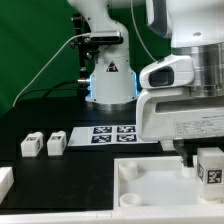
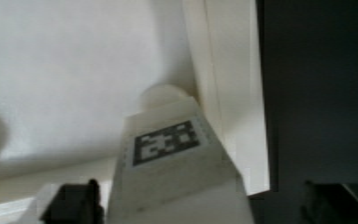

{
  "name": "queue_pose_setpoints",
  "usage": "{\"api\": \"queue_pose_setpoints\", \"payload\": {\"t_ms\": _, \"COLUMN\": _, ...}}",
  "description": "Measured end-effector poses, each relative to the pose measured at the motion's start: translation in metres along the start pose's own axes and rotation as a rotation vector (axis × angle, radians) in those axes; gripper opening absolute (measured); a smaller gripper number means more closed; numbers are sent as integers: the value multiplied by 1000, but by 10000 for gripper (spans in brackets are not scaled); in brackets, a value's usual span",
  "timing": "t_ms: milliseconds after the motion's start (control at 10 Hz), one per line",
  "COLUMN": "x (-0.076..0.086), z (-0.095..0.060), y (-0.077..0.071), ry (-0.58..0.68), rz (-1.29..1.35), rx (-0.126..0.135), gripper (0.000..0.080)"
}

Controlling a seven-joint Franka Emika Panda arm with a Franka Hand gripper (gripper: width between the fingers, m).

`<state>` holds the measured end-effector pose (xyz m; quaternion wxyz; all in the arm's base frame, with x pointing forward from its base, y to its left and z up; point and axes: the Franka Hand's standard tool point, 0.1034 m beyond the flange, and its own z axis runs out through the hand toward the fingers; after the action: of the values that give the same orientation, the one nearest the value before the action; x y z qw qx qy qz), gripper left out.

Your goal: Assemble one leg

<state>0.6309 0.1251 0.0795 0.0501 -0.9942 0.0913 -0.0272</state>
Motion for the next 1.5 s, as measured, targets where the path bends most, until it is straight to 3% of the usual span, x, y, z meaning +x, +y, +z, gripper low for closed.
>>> {"api": "queue_pose_setpoints", "payload": {"t_ms": 100, "x": 0, "z": 0, "y": -1, "ry": -1, "rz": 59, "rx": 3, "gripper": 427}}
{"api": "queue_pose_setpoints", "payload": {"t_ms": 200, "x": 0, "z": 0, "y": 1, "ry": -1, "rz": 152, "rx": 2, "gripper": 308}}
{"api": "queue_pose_setpoints", "payload": {"t_ms": 500, "x": 3, "z": -1, "y": 6, "ry": -2, "rz": 491, "rx": 10, "gripper": 306}}
{"api": "queue_pose_setpoints", "payload": {"t_ms": 700, "x": 3, "z": 0, "y": 7, "ry": -3, "rz": 889, "rx": 19, "gripper": 305}}
{"api": "queue_pose_setpoints", "payload": {"t_ms": 900, "x": 1, "z": 5, "y": 5, "ry": -23, "rz": 1281, "rx": 61, "gripper": 302}}
{"api": "queue_pose_setpoints", "payload": {"t_ms": 1200, "x": 1, "z": 6, "y": 4, "ry": -28, "rz": 1396, "rx": 84, "gripper": 302}}
{"api": "queue_pose_setpoints", "payload": {"t_ms": 1300, "x": 1, "z": 6, "y": 4, "ry": -28, "rz": 1377, "rx": 83, "gripper": 387}}
{"api": "queue_pose_setpoints", "payload": {"t_ms": 1400, "x": 1, "z": 6, "y": 4, "ry": -25, "rz": 1319, "rx": 83, "gripper": 520}}
{"api": "queue_pose_setpoints", "payload": {"t_ms": 1500, "x": 0, "z": 7, "y": 4, "ry": -26, "rz": 1216, "rx": 79, "gripper": 520}}
